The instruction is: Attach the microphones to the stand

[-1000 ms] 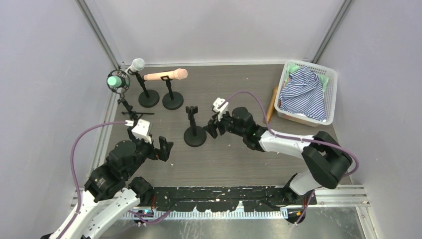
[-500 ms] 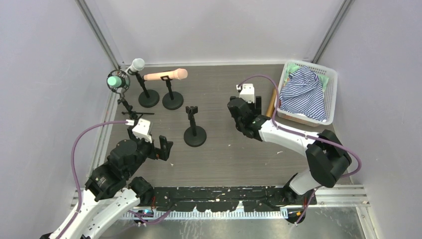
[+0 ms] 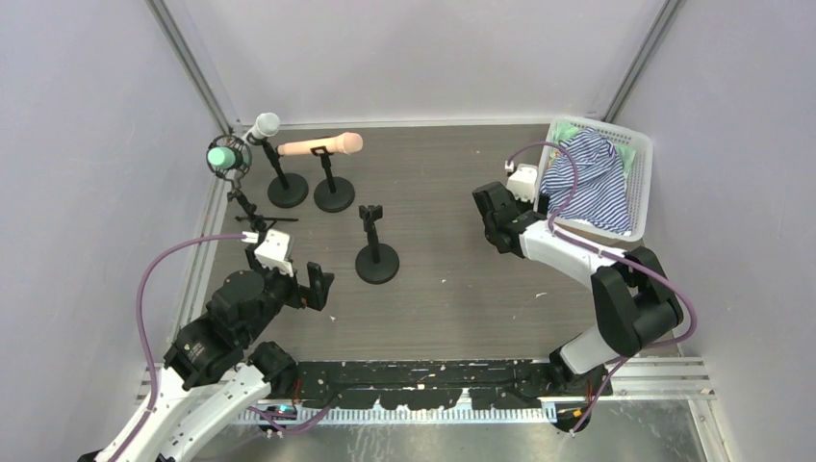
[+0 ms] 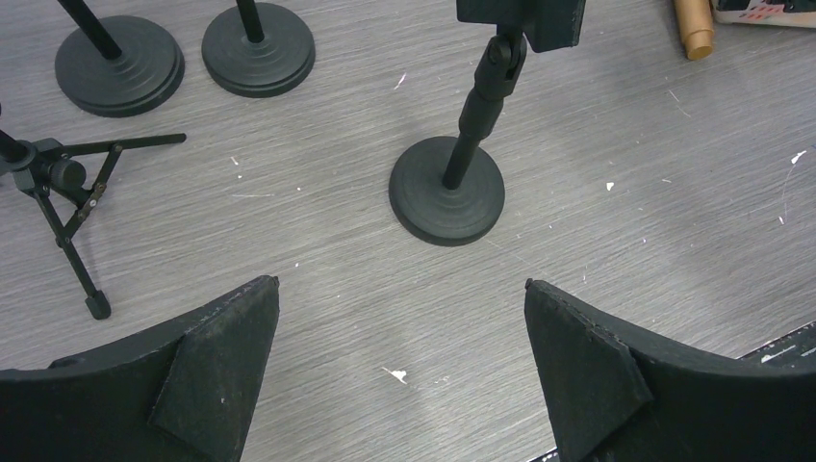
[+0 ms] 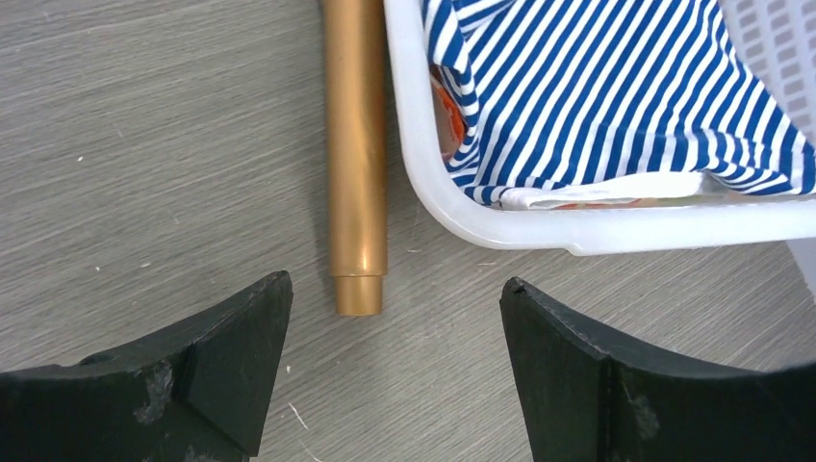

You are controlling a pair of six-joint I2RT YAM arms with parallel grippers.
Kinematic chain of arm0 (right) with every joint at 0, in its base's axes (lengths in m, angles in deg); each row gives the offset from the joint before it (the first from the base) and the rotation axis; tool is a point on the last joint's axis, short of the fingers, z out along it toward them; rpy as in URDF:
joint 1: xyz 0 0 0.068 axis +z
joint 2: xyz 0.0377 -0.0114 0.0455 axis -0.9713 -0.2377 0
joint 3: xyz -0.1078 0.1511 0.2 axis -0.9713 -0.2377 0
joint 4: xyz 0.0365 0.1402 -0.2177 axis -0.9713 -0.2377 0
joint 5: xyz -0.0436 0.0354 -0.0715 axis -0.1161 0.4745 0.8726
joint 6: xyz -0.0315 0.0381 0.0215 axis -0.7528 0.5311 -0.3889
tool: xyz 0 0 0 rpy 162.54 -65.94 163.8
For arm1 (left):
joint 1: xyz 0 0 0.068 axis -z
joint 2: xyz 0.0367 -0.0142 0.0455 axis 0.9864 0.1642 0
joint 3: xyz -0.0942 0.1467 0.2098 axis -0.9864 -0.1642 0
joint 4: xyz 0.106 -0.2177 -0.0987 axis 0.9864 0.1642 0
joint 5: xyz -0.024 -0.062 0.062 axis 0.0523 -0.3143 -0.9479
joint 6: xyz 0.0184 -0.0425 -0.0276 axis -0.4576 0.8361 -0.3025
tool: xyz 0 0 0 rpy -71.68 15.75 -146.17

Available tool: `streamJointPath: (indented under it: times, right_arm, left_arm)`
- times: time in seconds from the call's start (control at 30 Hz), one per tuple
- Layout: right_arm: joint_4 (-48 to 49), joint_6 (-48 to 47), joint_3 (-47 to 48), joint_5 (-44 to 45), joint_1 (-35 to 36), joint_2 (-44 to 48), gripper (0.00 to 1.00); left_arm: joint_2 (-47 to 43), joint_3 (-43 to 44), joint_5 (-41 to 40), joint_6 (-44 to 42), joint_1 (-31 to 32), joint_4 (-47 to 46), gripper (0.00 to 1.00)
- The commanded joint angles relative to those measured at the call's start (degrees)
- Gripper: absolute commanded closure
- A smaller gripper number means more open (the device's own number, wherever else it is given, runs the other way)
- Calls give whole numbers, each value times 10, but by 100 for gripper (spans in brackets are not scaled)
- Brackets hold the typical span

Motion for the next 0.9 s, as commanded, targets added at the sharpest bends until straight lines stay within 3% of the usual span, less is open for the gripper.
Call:
streamJointPath:
  times: [0.0,0.2,0.6,0.87]
  right_arm:
    - [-12,49,3,-29,-23,2,16]
    - [-25,54,16,-86,-53,-15,16]
    - [-19,38,9,-102,-139,3,16]
    - [-13,79,-3,-205,-147,26,17]
  left_arm:
    - [0,1,-3,-5,2,-13,0]
    - [-2,1,-3,-5,2,-13,0]
    - [-1,1,-4,-5,2,-13,0]
    - [1,2,-4,-5,2,-13,0]
